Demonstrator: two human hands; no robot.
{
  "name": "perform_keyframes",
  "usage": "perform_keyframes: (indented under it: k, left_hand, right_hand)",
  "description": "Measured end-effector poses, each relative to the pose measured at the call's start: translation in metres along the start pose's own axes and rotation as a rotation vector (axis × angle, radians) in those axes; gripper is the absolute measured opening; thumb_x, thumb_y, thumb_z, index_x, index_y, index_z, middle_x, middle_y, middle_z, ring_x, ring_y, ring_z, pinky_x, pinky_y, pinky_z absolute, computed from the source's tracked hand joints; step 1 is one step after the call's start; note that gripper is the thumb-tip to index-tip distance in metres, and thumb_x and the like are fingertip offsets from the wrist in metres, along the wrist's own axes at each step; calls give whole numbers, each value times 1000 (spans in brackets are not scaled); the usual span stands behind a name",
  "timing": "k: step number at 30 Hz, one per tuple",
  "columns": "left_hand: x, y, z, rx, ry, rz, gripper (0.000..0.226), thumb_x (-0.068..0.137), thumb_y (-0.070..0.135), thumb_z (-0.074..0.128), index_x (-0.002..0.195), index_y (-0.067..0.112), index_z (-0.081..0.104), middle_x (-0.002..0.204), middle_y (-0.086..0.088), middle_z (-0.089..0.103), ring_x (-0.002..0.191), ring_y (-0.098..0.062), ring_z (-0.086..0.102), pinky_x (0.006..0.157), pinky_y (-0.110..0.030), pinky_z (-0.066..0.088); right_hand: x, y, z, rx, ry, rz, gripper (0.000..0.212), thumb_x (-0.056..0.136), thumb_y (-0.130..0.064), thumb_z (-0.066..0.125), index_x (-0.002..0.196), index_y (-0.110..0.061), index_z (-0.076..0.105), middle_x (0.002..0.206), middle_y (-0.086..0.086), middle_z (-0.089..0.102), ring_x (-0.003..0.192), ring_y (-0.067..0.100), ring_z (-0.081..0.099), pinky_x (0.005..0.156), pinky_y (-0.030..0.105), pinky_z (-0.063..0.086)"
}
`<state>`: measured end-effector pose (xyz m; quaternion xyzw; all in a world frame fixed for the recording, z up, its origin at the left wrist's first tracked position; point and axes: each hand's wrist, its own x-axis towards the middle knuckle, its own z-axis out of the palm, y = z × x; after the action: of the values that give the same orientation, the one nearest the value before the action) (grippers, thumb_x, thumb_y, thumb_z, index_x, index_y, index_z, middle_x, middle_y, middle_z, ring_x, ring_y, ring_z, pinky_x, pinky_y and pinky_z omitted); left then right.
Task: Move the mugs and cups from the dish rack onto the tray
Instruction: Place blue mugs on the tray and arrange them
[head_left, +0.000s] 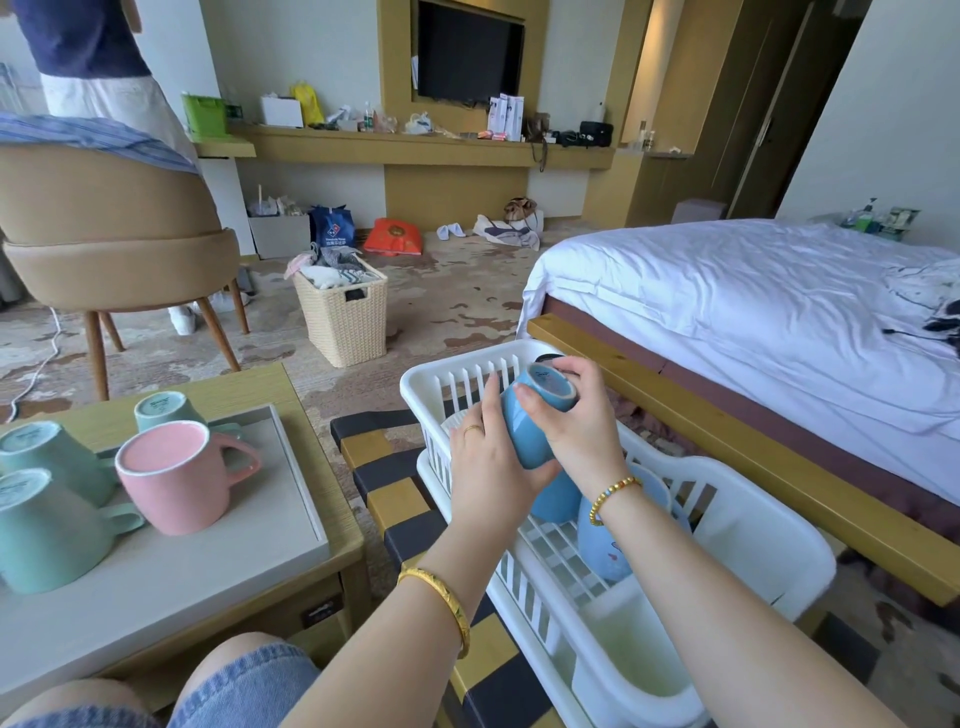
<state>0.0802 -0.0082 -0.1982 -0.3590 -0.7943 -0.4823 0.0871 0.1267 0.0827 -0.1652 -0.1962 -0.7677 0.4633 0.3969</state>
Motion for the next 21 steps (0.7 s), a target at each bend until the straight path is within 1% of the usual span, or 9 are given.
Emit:
perform_keyframes:
  k: [2, 4, 6, 8, 10, 12, 14, 17, 21]
  left_hand:
    - [0, 1, -1, -1, 5, 20, 96, 69, 36, 76, 144, 11, 22, 139, -9, 44, 130, -24, 37, 107, -35, 31]
    - [1, 3, -5, -61, 22, 3, 90, 68, 33, 77, 140, 11, 29, 134, -8, 47, 125, -24, 42, 100, -31, 36]
    - [7, 5, -12, -139, 13, -36, 88, 65, 32, 79, 137, 13, 31, 131, -6, 48, 120, -22, 46, 95, -31, 41]
    - [14, 6, -22, -240, 2, -61, 84, 63, 30, 81, 131, 17, 34, 122, -1, 51, 114, -20, 49, 92, -34, 47]
    - [23, 6, -37, -338, 17, -83, 80, 62, 27, 82, 126, 19, 35, 110, 6, 49, 105, -15, 52, 80, -23, 48]
    - [30, 2, -57, -365, 12, -101, 82, 63, 27, 82, 128, 22, 31, 106, 9, 47, 97, -10, 52, 70, -12, 41]
    - [35, -6, -83, -324, -19, -88, 84, 64, 28, 81, 130, 24, 28, 108, 7, 48, 97, -12, 52, 73, -18, 42]
    - [38, -23, -128, -272, -60, -66, 85, 66, 28, 81, 131, 26, 26, 110, 6, 48, 99, -14, 54, 76, -27, 47]
    - [27, -51, -194, -165, -92, -41, 87, 65, 27, 81, 130, 28, 24, 113, 7, 46, 102, -13, 53, 81, -28, 49]
  right_hand:
    - [-1, -1, 1, -36, -52, -35, 47, 71, -43, 74, 107, -30, 47, 107, -14, 55, 100, -3, 55, 77, 9, 45]
    - [-2, -3, 0, -12, -92, -30, 40, 77, -44, 68, 109, -30, 48, 107, -12, 58, 99, -2, 57, 79, 11, 47]
    - [-1, -6, 1, 51, -90, -16, 25, 88, -47, 51, 109, -32, 51, 108, -14, 60, 102, -5, 56, 84, 12, 46]
    - [-2, -7, 3, 79, -80, -9, 31, 96, -43, 33, 115, -30, 54, 112, -18, 58, 110, -5, 53, 89, 12, 41]
    - [-5, -8, 7, 82, -100, 15, 33, 101, -31, 28, 123, -25, 52, 119, -14, 56, 119, 7, 50, 97, 23, 40]
    - [-7, -11, 14, 29, -135, 14, 37, 100, -18, 30, 133, -23, 46, 132, -4, 51, 121, 11, 46, 103, 29, 37]
    - [-6, -22, 24, -84, -178, -24, 46, 96, -5, 31, 138, -21, 42, 141, 4, 46, 119, 9, 43, 103, 23, 30]
    - [-6, -43, 50, -221, -280, -100, 51, 94, 2, 32, 141, -16, 38, 148, 2, 37, 134, 12, 36, 105, 16, 22]
    - [-15, -75, 97, -299, -409, -187, 40, 97, -6, 35, 134, -16, 48, 137, 4, 51, 121, 17, 51, 93, 16, 35]
